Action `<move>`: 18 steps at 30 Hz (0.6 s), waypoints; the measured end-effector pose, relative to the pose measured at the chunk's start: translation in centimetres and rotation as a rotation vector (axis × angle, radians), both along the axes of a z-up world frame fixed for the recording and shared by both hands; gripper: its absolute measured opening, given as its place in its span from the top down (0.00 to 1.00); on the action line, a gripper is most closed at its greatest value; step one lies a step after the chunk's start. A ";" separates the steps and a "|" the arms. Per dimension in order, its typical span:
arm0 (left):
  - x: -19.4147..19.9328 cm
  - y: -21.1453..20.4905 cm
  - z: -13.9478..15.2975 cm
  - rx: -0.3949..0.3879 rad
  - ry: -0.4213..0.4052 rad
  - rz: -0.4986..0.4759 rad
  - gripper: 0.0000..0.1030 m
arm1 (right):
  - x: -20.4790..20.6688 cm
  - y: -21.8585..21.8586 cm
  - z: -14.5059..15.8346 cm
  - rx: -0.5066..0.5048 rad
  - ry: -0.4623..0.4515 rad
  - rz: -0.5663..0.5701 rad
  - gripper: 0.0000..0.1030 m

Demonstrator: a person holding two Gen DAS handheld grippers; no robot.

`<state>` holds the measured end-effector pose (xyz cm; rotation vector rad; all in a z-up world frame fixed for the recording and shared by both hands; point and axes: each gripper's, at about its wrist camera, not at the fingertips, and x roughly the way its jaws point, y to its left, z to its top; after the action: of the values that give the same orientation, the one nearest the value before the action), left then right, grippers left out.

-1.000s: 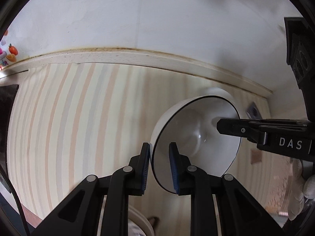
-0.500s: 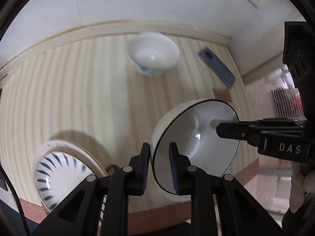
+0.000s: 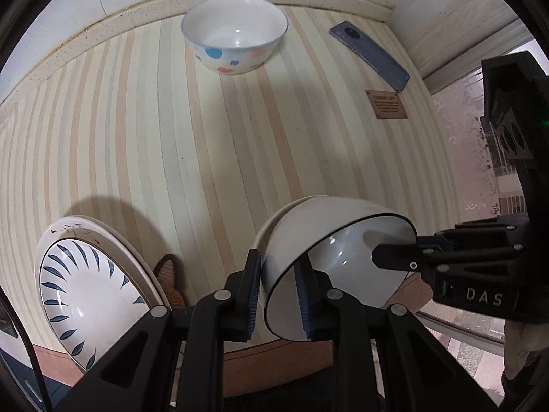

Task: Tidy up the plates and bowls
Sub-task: 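Carry the nested bowls with both grippers toward the blue-dotted white bowl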

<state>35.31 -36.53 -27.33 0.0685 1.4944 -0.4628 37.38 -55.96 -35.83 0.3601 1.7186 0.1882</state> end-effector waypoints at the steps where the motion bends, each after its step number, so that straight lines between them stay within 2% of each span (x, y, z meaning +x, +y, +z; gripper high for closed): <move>1: 0.1 -0.1 -0.3 0.006 0.004 -0.002 0.83 | -0.1 0.1 -0.3 -0.003 0.008 0.003 0.85; 7: 0.3 -0.3 -1.2 0.019 0.020 -0.007 0.83 | 0.5 0.0 -1.7 0.015 0.053 -0.029 0.82; 12: 0.6 -0.1 -1.4 0.012 0.038 0.004 0.83 | 1.3 0.0 -1.3 0.023 0.058 -0.035 0.82; 14: 0.7 0.3 -0.9 -0.005 0.041 0.014 0.83 | 1.6 -0.1 -0.5 0.029 0.050 -0.032 0.82; 18: 2.1 1.5 2.6 -0.056 -0.036 0.061 0.82 | 2.8 -1.2 2.9 0.018 -0.033 -0.042 0.81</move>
<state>37.44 -35.03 -24.68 -0.0128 1.4437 -0.4512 40.23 -57.11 -32.89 0.4044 1.6766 0.1779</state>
